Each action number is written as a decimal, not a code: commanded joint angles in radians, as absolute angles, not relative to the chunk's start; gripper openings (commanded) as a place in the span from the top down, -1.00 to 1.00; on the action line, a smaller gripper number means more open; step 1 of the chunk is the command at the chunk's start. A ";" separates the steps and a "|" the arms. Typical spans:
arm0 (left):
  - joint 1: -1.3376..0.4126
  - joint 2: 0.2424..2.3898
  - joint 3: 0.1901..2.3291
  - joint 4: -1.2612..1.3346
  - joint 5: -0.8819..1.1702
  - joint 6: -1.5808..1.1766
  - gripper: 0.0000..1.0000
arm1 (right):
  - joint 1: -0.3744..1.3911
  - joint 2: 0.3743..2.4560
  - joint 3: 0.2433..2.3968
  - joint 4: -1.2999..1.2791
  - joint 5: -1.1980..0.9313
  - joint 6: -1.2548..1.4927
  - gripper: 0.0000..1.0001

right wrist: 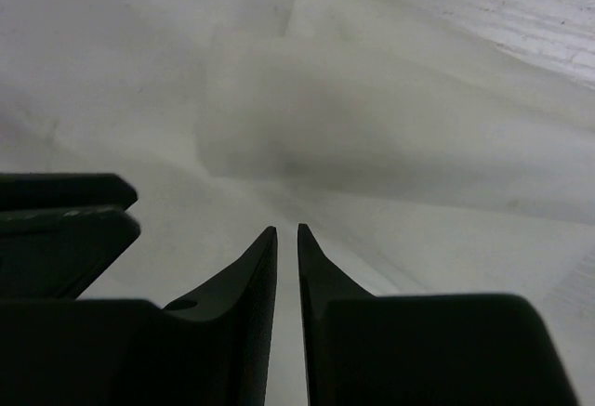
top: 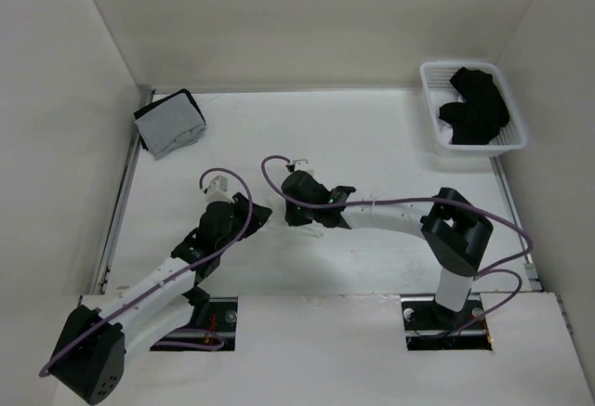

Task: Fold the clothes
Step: Fold the tank top

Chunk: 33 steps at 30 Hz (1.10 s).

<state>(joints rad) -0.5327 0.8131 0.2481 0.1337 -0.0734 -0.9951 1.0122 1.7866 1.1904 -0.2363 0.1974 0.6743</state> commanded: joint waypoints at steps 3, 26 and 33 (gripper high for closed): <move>-0.554 0.868 0.236 0.235 -0.133 -0.994 0.43 | 0.955 1.835 1.252 -0.127 0.175 0.658 0.65; -0.593 0.983 0.319 0.264 -0.179 -0.957 0.42 | 0.837 1.867 1.283 0.057 0.244 0.650 0.43; -0.613 1.155 0.393 0.377 -0.179 -0.920 0.42 | 0.875 1.808 1.144 0.098 0.177 0.680 0.85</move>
<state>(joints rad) -0.5980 1.1046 0.3325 0.2623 -0.1642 -0.9573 0.8703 1.8309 1.1595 0.0177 0.2157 0.6651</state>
